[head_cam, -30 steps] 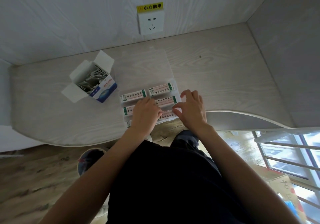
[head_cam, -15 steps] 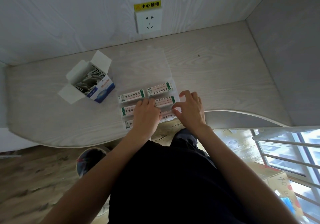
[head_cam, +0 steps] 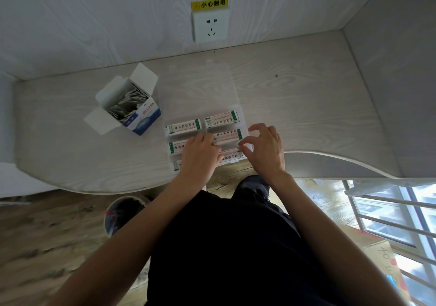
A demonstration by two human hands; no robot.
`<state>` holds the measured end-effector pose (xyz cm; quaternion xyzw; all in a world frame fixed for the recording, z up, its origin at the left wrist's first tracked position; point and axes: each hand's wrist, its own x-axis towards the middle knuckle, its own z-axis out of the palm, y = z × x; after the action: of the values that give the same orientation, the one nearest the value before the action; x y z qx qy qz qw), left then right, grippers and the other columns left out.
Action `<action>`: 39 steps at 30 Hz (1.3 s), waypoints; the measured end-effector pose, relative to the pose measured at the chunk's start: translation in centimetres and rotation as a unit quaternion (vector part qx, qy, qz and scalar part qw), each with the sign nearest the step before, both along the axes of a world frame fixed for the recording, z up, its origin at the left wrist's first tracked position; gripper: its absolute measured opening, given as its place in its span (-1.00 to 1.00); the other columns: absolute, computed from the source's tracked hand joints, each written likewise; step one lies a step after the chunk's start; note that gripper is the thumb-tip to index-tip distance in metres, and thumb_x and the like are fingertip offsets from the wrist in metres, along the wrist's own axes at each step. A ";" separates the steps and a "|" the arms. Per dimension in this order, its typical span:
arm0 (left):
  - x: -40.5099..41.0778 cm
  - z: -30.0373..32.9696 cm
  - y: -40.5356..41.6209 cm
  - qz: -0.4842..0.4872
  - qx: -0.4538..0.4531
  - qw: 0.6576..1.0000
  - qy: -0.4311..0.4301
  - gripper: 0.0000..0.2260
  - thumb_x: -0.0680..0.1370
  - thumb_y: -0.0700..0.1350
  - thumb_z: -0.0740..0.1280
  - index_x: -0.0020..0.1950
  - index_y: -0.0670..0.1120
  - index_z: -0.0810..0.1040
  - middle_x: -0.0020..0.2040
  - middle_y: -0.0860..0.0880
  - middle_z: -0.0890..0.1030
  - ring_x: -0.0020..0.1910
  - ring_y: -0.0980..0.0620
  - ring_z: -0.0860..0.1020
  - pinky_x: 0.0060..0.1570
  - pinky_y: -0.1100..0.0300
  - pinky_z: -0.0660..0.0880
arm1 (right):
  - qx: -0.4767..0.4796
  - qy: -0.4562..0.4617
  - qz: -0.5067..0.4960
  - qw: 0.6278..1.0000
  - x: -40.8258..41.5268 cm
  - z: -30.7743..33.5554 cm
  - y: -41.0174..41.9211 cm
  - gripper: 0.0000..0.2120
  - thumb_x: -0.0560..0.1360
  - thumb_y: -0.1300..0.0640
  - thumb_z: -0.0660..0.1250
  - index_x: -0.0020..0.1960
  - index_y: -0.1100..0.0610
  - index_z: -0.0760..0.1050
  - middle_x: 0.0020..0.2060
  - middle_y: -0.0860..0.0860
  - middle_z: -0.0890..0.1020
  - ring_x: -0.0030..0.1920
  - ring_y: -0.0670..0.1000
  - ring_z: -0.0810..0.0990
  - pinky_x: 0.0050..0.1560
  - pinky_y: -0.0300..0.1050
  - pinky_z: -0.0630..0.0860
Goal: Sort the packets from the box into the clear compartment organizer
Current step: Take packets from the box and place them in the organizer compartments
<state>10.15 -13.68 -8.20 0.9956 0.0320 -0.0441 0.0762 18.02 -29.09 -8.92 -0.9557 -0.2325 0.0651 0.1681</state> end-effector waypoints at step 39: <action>-4.5 2.4 16.9 0.349 -0.192 0.913 -0.088 -0.26 0.33 0.15 0.48 0.41 -0.06 0.30 0.29 -0.05 0.47 0.26 -0.07 0.44 0.18 0.06 0.39 | 0.092 0.007 0.227 0.969 0.1 7.8 24.5 -0.76 0.62 0.03 0.14 0.09 0.13 0.50 -0.17 0.08 0.65 -0.19 0.14 0.59 -0.24 -0.11 0.38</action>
<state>5.69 3.25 -5.80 0.8868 0.3619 0.0679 0.2793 18.08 -4.62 -1.11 -0.8579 -0.4474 0.0864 0.2372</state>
